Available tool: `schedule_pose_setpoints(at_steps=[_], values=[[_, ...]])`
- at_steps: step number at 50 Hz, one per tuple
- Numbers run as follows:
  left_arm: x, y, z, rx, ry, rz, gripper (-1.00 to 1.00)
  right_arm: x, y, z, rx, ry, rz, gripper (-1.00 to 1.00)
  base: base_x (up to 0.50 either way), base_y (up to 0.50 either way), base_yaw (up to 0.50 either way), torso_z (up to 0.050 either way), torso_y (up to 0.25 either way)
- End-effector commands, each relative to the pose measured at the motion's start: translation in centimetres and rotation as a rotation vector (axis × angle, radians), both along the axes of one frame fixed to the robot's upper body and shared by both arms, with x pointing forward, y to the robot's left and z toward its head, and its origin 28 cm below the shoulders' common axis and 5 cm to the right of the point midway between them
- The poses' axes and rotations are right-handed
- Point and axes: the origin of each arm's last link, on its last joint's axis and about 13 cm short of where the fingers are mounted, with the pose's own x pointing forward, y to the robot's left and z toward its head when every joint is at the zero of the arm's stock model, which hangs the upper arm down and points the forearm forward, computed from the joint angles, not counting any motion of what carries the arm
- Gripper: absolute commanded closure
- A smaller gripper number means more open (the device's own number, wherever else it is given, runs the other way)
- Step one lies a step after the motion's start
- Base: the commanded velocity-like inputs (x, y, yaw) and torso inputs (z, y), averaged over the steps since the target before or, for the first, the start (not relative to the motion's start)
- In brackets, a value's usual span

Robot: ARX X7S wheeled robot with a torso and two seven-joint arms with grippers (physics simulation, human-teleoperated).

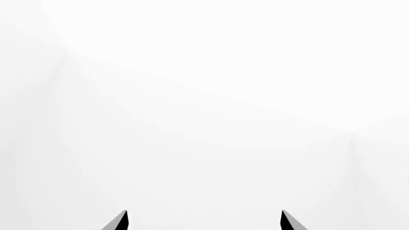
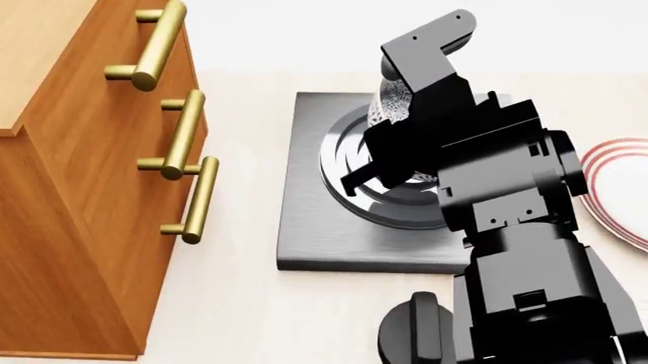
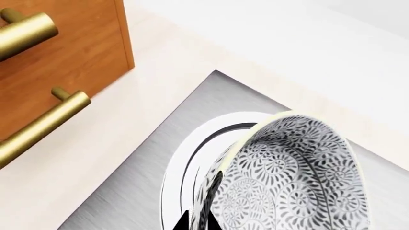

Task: Put the bowl on the stove.

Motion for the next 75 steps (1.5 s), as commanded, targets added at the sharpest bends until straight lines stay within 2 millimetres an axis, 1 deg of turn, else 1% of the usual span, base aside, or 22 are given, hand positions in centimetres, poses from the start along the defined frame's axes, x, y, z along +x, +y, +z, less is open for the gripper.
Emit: schedule_pose_setpoints(at_steps=[1,6,8,10,14,42,43,65,66,72,75], values=[[-0.02,-0.01,-0.03,-0.003,0.001,-0.005,-1.0,0.06,0.11,0.31,0.008,-0.012,0.006,1.0,0.0,0.0,0.0,0.0,0.0],[-0.02,-0.08,-0.16,0.019,-0.003,-0.008,-1.0,0.06,0.11,0.31,0.008,-0.012,0.006,1.0,0.0,0.0,0.0,0.0,-0.02],[-0.04,-0.16,-0.2,0.053,-0.027,0.032,-1.0,0.06,0.11,0.31,0.008,-0.012,0.006,1.0,0.0,0.0,0.0,0.004,-0.25],[-0.09,-0.18,-0.21,0.03,-0.017,0.002,-1.0,0.06,0.11,0.31,0.008,-0.012,0.006,1.0,0.0,0.0,0.0,0.004,-0.25],[0.02,0.01,-0.09,-0.009,-0.007,0.005,-1.0,0.06,0.11,0.31,0.008,-0.012,0.006,1.0,0.0,0.0,0.0,0.002,-0.057],[0.03,0.09,-0.11,-0.013,-0.006,0.01,-1.0,0.06,0.11,0.31,0.008,-0.012,0.006,1.0,0.0,0.0,0.0,0.0,0.0],[0.02,0.09,-0.1,-0.012,-0.007,0.011,-1.0,0.06,0.11,0.31,0.008,-0.012,0.006,-1.0,0.0,0.0,0.0,0.0,0.0],[0.0,0.06,-0.06,-0.013,-0.01,0.01,-1.0,0.06,0.11,0.31,0.008,-0.012,0.006,-1.0,0.0,0.0,0.0,0.0,0.0],[0.01,0.05,-0.07,-0.013,-0.009,0.01,-1.0,0.04,0.48,-0.45,0.116,0.005,0.041,-1.0,0.0,0.0,0.0,0.0,0.0],[0.03,0.06,-0.06,-0.014,-0.009,0.01,-1.0,0.12,0.55,-0.18,0.137,-0.002,0.076,-1.0,0.0,0.0,0.0,0.0,0.0],[0.03,0.05,-0.07,-0.013,-0.009,0.011,-1.0,0.2,0.65,0.11,0.18,-0.012,0.11,-1.0,0.0,0.0,0.0,0.0,0.0]])
